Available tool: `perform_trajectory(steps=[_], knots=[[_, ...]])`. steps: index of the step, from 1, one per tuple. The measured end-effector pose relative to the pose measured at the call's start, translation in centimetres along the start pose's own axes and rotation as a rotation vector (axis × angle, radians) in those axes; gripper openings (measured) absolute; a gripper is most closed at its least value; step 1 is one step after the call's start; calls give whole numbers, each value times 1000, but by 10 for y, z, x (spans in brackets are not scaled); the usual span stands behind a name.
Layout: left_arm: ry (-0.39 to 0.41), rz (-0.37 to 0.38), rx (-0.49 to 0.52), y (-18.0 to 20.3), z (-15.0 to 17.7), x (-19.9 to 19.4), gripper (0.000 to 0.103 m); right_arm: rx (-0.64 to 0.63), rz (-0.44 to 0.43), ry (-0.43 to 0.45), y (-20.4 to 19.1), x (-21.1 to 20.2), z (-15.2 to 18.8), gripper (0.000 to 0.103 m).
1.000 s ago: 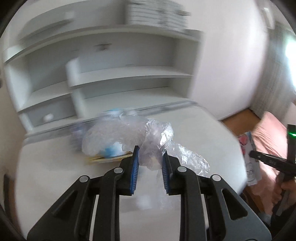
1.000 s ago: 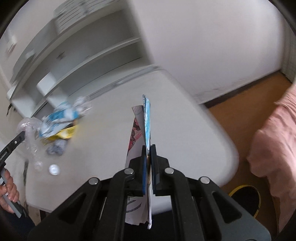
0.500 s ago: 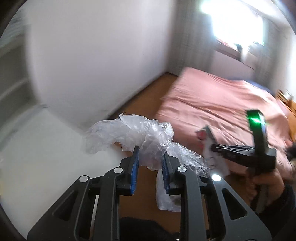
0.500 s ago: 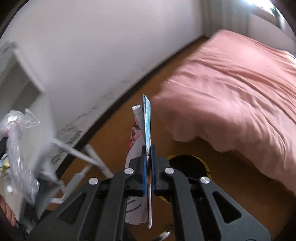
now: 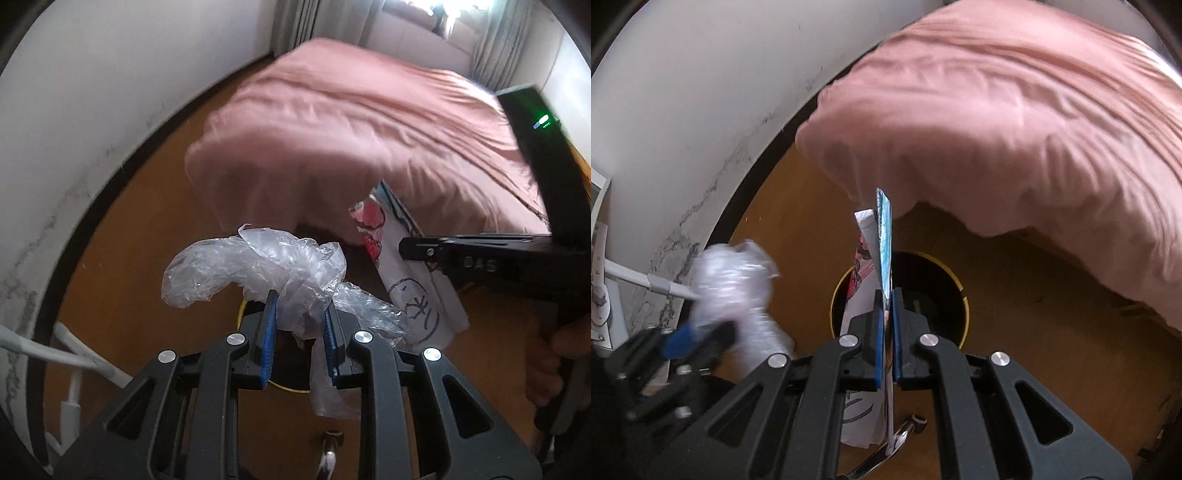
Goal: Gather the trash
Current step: 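Carry both items over the bin and open both tools to drop them, then grasp the white cup with the left tool while the right tool grasps the grey sock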
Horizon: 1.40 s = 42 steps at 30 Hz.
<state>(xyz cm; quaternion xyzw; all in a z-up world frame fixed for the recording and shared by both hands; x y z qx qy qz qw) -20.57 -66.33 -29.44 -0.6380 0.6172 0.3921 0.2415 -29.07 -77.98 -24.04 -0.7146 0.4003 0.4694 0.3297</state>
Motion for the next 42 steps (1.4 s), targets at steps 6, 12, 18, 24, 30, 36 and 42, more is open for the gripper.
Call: perform_trajectory(steps=[6,12,18,24,30,36,42], knots=[[-57,7,-2,1,18,30,22,5,4,-50,3,20,8,5],[-79,33,15,7,22,39,34,19,11,-60,6,21,10,5],[-52,7,37,6,21,36,71,11,15,-56,3,24,6,5],[-40,-1,16,1,18,27,78,-1,21,-55,0,21,6,5],[16,-25,28,2,4,-11,90,-7,43,-21,-1,14,-1,62],[75,-51,34,0,-6,-67,91,-42,62,53,-13,-7,-14,77],[187,-137,50,-27,-15,-174,91,-126,19,141,-66,-50,-29,77]])
Point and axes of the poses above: each gripper's, at about its wrist camera, not at the fingertips, and x roughly the way its jaws point, y to its right, z to its underside, the point moved 9 cm from there along x, roughly the way its jaws point, and after that the axes turned 5 degrees about y, right-handed, at the moved point
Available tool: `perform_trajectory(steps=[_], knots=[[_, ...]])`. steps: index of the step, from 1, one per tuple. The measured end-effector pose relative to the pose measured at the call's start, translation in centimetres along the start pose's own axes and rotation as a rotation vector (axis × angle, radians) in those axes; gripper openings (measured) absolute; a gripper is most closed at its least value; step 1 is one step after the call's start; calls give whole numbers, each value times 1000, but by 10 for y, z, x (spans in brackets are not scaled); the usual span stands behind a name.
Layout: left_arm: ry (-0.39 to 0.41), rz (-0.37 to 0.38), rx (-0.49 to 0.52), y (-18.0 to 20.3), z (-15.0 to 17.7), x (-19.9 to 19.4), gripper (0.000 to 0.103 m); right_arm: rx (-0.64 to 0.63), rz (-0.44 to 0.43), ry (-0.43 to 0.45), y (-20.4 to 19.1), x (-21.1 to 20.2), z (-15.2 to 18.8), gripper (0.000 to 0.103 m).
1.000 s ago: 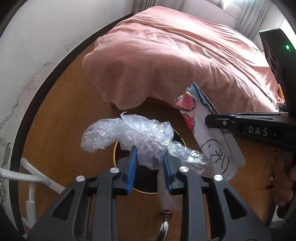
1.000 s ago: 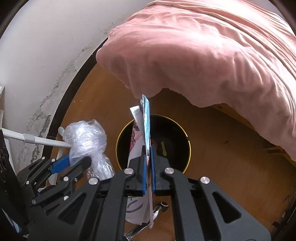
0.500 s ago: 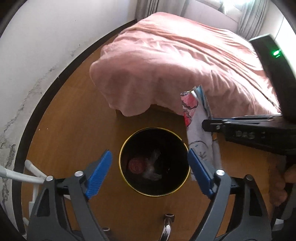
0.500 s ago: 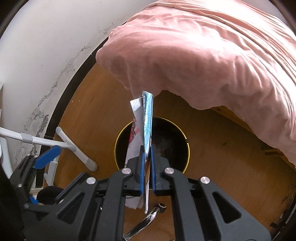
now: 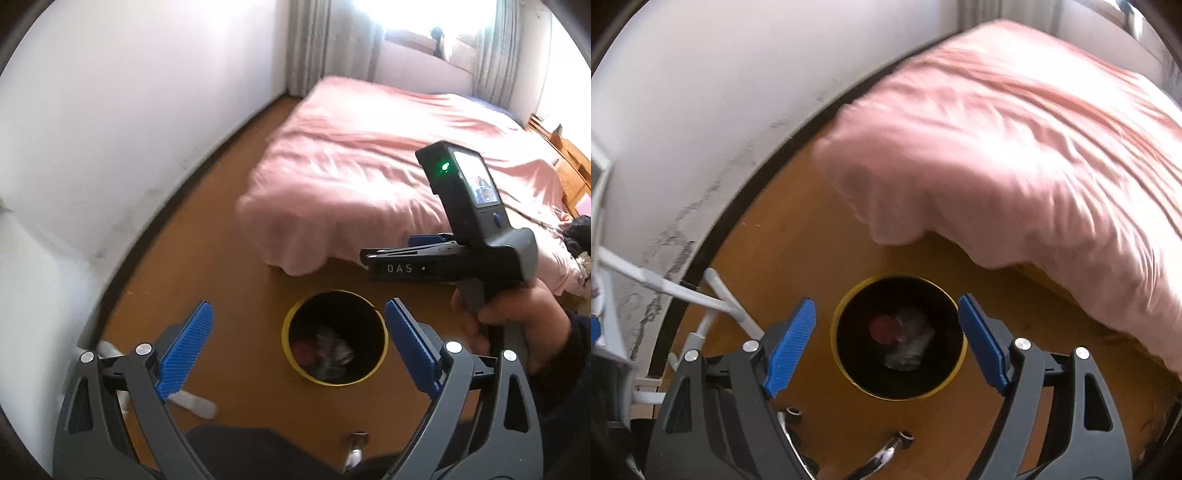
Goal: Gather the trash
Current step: 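Grasp the white cup with the left tool while the right tool grasps the grey sock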
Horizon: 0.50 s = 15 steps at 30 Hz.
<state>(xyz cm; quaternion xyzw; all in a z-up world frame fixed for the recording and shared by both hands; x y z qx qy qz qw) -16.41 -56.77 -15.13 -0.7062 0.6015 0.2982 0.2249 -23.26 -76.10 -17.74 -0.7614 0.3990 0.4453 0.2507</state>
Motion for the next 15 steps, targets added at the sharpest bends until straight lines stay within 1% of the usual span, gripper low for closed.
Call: perform_trajectory(steps=[1,2,4,6,7,8,9,10,11,13,14,15], knots=[[10,-24,-3,-11,0,-15,91,-25,-24,23,-18,-12,-7,77],[19,-69,-12,-30,0,-37,92,-44,-40,39,-32,-20,-12,77],[35,-160,-47,-74,7,-80,92,-108,-97,81,-76,-43,-20,77],[38,-240,-93,-114,19,-113,92,-176,-173,114,-130,-67,-24,77],[37,-303,-131,-143,30,-135,92,-207,-206,121,-153,-76,-23,77],[38,-364,-172,-173,43,-157,93,-260,-259,131,-189,-88,-20,77],[36,-402,-197,-192,54,-170,93,-294,-291,134,-212,-95,-18,77],[27,-465,-237,-219,71,-188,93,-330,-324,134,-237,-101,-14,77],[16,-518,-278,-242,88,-202,93,-386,-374,129,-274,-110,-5,77],[-3,-594,-374,-280,123,-227,93,-468,-441,122,-327,-123,9,77],[-7,-618,-429,-294,140,-238,93,-499,-465,119,-347,-128,15,77],[-8,-633,-478,-303,154,-246,93,-541,-499,116,-375,-134,24,77]])
Point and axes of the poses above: each gripper's, at about its wrist camera, not at the fingertips, and x roughly the way its jaws point, y to its right, z to its underside, the point moved 9 cm from there along x, roughly the way its jaws point, and after that the axes turned 5 degrees about y, right-handed, at the moved point
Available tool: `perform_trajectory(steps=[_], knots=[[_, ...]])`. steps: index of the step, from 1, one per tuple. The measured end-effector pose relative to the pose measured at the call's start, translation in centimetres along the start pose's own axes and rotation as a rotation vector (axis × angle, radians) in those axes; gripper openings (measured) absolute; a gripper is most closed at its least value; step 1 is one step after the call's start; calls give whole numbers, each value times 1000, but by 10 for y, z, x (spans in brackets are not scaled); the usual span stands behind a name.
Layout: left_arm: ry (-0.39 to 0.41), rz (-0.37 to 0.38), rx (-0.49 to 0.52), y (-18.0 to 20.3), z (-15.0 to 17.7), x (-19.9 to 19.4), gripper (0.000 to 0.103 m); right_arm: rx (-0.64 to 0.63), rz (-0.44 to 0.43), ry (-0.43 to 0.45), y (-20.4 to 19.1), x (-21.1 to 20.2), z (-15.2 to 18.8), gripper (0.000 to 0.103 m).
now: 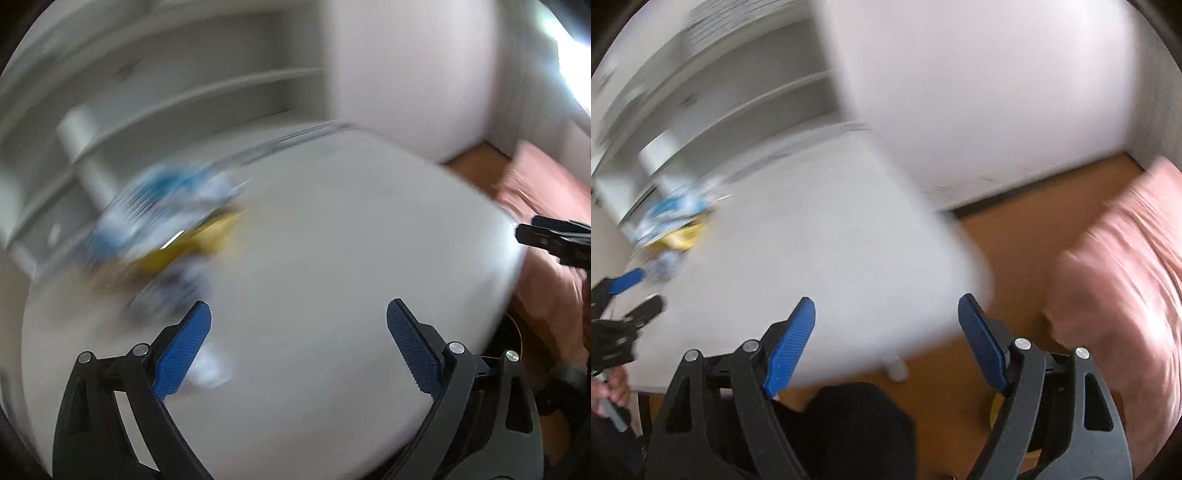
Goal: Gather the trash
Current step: 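Grasp the white cup with the left tool while the right tool grasps the grey sock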
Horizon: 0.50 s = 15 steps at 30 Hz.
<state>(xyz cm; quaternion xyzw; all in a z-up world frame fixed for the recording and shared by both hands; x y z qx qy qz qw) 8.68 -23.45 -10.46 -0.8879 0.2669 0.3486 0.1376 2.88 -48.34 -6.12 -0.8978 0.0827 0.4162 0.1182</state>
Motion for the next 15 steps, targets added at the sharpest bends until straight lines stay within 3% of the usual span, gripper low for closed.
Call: perform_trajectory(steps=[2,5,10,12,14,15], knots=[[-19,-23,-96,-33,16,0,93,-66,-69,-8,-50,13,-10,77],[-28,-45,-146,-56,27,0,93,-138,-145,-26,-107,25,-15,77],[-34,-47,-172,-69,38,5,90,-202,-209,-43,-161,35,-16,77],[-41,-52,-176,-70,38,10,81,-214,-226,-51,-173,39,-18,77],[-63,-34,-179,-73,44,11,61,-221,-235,-60,-181,42,-20,77],[-70,-41,-167,-72,45,13,57,-223,-240,-63,-184,44,-20,77]])
Point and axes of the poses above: each gripper's, at about its wrist camera, not at the fingertips, and x roughly the way its jaws point, y to its right, z to its underside, the point moved 9 cm from there along x, roughly the way its jaws point, and after that the axes turned 5 degrees about y, right-handed, at the moved point
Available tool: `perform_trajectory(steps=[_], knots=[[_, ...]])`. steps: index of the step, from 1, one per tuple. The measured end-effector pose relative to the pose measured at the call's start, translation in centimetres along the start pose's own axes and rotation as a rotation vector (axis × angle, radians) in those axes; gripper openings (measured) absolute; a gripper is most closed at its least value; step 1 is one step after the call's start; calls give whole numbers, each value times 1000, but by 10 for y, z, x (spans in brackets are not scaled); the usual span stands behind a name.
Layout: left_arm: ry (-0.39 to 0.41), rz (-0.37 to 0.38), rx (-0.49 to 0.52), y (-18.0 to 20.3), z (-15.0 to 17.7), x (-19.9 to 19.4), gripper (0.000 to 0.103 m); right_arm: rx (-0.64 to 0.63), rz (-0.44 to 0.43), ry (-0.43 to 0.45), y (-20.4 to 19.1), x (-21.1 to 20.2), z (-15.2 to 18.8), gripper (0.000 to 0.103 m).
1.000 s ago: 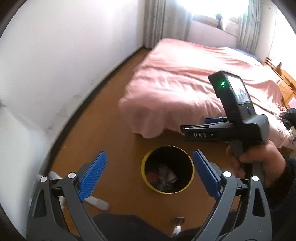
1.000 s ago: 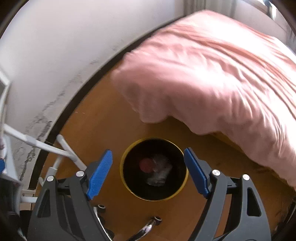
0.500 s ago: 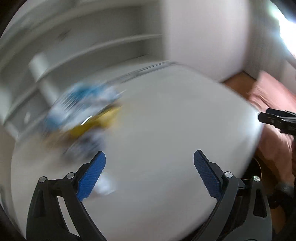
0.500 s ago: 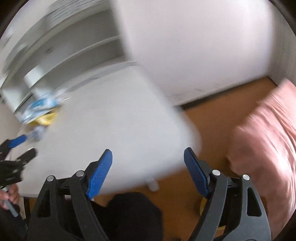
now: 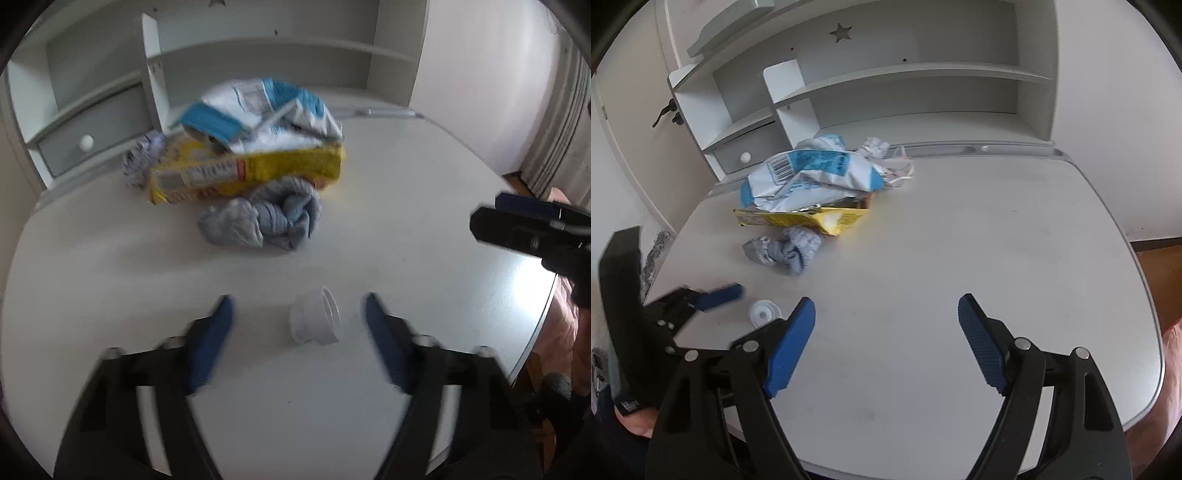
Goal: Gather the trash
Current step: 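Grasp the white cup with the left tool while the right tool grasps the grey sock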
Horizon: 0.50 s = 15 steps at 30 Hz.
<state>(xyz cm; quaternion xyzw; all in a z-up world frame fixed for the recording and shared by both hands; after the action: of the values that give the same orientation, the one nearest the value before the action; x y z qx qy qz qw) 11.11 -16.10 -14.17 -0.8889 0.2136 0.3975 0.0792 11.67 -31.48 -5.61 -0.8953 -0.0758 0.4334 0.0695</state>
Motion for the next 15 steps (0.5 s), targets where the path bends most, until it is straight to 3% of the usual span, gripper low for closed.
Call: perform_trajectory(steps=[2,7,11,15], knots=[[5,-27,38,0,1,-3,22,-1,-19,-17,-8,8,-2,77],[36,-42,20,-19,-5,-27,22,14,-78,-76,-33,35,-7,77],[56,-62,-58,-62,-12,-42,22,69,-142,-121,-57,60,-11,77],[66,-91,-144,-106,-16,-47,22,24,-101,-140,-82,88,-16,77]])
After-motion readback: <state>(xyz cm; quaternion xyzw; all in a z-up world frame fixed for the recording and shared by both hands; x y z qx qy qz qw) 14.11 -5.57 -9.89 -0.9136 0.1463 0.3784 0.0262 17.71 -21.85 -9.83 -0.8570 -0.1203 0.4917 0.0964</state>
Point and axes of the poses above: each gripper's, at about its wrist camera, not at the fingertips, and x roughly the way its jaws point, y to its right, z to its underside, the point moved 9 cm from there along x, roughly the way its jaws point, and after that the axes turned 5 degrees about y, right-handed, at the moved point
